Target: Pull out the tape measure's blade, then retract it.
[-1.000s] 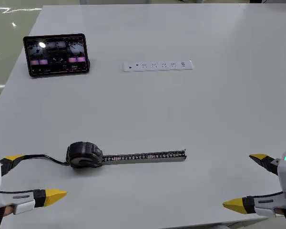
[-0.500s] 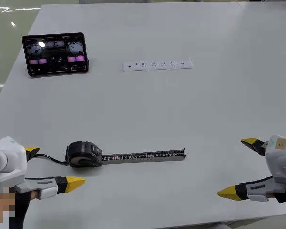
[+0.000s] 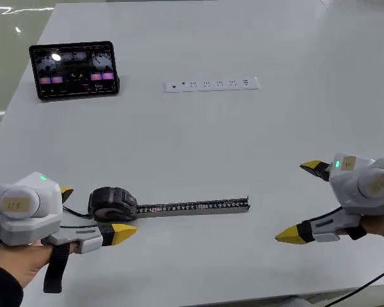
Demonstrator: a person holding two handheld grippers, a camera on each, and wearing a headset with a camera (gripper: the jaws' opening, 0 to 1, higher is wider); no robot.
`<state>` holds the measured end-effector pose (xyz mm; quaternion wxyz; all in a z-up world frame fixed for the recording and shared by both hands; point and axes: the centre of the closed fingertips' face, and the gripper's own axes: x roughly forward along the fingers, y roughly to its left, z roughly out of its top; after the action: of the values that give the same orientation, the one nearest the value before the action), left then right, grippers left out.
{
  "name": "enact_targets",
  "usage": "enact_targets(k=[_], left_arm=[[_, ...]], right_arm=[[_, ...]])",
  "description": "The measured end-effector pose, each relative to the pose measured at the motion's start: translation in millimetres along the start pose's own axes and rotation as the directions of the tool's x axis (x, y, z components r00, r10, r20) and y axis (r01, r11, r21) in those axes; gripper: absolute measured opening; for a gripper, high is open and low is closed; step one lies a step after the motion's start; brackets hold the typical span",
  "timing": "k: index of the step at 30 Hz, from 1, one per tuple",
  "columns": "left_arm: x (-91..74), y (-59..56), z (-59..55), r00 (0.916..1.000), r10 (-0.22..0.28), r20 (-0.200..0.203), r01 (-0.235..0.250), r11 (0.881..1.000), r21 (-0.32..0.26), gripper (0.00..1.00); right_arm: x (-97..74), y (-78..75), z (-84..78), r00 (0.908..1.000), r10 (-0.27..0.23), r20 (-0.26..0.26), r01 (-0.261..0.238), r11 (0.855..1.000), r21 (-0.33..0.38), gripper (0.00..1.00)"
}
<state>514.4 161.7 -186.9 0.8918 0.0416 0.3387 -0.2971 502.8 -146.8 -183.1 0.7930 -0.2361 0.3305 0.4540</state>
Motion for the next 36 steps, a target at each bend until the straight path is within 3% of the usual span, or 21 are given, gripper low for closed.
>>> enact_targets(k=[2,4,8,17,21,25,28,31,36], left_arm=[[2.1,-0.5,1.6,1.0,0.008,0.002,-0.008,1.0,0.001,0.99],[3.4,10.0,5.6,0.9962,0.083,0.025,-0.084,0.996,0.034,0.99],[7.0,10.8,5.9,0.9935,0.11,0.029,-0.111,0.994,0.015,0.99],[20.6,0.8,7.3,0.9923,0.116,0.043,-0.113,0.992,-0.06,0.99],[25.6,6.9,7.2,0.9815,0.184,0.053,-0.177,0.978,-0.112,0.97],[27.7,14.8,6.1,0.9621,0.268,0.053,-0.262,0.96,-0.098,0.99],[29.6,18.7,4.3,0.9544,0.292,0.059,-0.285,0.952,-0.108,0.99],[32.4,16.9,3.7,0.9565,0.281,0.078,-0.267,0.951,-0.154,0.99],[36.2,19.3,0.2,0.9508,0.292,0.104,-0.266,0.942,-0.206,0.99]], right_arm=[[2.9,-0.9,0.3,0.9999,0.011,-0.014,-0.011,1.0,-0.014,0.99],[5.7,-3.3,3.1,0.9997,0.019,-0.015,-0.019,1.0,-0.024,0.99],[13.3,-6.9,2.7,0.9987,0.046,-0.024,-0.046,0.999,-0.007,0.99],[31.0,-9.0,2.7,0.9962,0.072,-0.049,-0.073,0.997,-0.019,0.99],[38.8,-10.0,4.3,0.994,0.089,-0.063,-0.091,0.995,-0.028,0.99],[46.0,-8.1,2.5,0.9893,0.108,-0.099,-0.115,0.991,-0.071,0.99],[52.6,-12.5,-0.2,0.9874,0.117,-0.106,-0.128,0.986,-0.104,0.99],[56.5,-12.8,-0.2,0.9848,0.125,-0.12,-0.139,0.984,-0.113,0.99],[65.9,-13.7,-2.3,0.9786,0.143,-0.148,-0.162,0.978,-0.129,0.99]])
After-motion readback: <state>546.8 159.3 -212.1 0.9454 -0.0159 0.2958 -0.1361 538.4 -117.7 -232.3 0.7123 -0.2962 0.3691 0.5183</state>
